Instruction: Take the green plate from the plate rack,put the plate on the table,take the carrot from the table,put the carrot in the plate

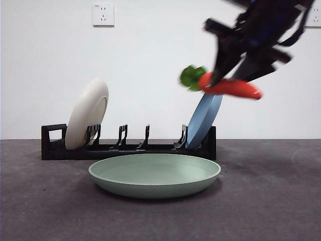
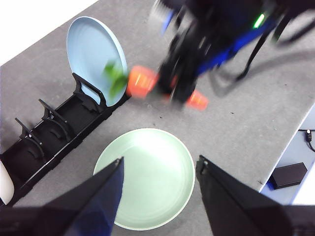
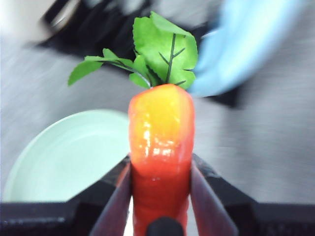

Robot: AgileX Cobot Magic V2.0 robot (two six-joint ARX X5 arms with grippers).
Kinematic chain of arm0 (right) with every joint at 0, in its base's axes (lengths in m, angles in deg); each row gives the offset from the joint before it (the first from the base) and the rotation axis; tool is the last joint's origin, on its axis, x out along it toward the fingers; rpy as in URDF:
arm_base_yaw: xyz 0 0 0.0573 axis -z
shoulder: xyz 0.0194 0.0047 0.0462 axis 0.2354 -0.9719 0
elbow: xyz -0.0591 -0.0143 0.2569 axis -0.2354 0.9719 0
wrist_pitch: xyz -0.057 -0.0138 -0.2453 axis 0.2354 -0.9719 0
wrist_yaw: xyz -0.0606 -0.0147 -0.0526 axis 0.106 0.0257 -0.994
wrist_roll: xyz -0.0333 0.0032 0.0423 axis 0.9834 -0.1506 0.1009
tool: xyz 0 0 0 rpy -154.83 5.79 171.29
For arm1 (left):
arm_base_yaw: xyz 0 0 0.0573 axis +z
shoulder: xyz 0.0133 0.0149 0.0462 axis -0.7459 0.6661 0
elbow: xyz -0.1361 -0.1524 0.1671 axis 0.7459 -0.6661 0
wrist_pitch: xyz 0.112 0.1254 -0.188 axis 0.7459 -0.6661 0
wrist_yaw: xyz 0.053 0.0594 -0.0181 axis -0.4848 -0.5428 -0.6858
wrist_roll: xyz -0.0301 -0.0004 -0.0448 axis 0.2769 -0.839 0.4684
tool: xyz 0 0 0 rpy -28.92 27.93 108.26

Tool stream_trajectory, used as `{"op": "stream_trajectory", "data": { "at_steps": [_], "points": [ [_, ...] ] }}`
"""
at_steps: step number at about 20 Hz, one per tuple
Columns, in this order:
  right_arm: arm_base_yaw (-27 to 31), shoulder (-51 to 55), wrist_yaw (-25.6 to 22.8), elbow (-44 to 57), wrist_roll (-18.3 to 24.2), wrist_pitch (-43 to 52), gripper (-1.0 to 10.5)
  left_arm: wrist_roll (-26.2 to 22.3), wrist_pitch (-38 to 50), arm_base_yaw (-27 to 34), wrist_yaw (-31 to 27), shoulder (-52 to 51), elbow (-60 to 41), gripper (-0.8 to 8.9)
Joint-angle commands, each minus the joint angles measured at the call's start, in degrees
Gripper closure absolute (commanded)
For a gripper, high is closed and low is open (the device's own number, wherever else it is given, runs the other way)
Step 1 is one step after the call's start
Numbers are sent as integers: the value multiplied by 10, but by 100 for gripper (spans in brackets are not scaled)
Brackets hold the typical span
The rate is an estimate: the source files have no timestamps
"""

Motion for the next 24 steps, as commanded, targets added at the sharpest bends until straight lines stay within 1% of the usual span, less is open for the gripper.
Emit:
{"op": "stream_trajectory", "data": {
  "at_steps": [1,4,7,12,15,16,17,18,20,21,22,24],
  "points": [
    [-43,-37,0,2,-9,29,959,0,2,-1,-2,1,-3,562],
    [-88,-99,0,2,-15,68,959,0,2,-1,-2,1,-3,562],
    [-113,-169,-2,2,-17,105,959,0,2,-1,-1,1,-3,562],
    [-127,-249,-2,2,-25,141,959,0,-15,-1,-1,1,-3,562],
    [-127,-257,-1,2,-25,141,957,0,-19,-1,-1,1,-3,562],
    [-127,-257,-1,2,-26,141,913,0,-19,-1,-1,1,-3,562],
    [-127,-257,-1,2,-28,140,839,0,-20,-1,-1,1,-3,562],
    [-127,-256,-1,2,-34,136,718,0,-23,-1,-1,1,-3,562],
    [-127,-250,-1,2,-36,130,515,0,-26,-1,-1,1,-3,562],
    [-127,-243,-1,1,-36,125,446,0,-28,-1,-1,1,-3,562],
    [-127,-228,-1,2,-36,117,430,0,-30,-1,-1,1,-3,562],
    [-127,-190,-1,2,-35,100,434,0,-36,-1,-1,1,-3,562]
  ]
}}
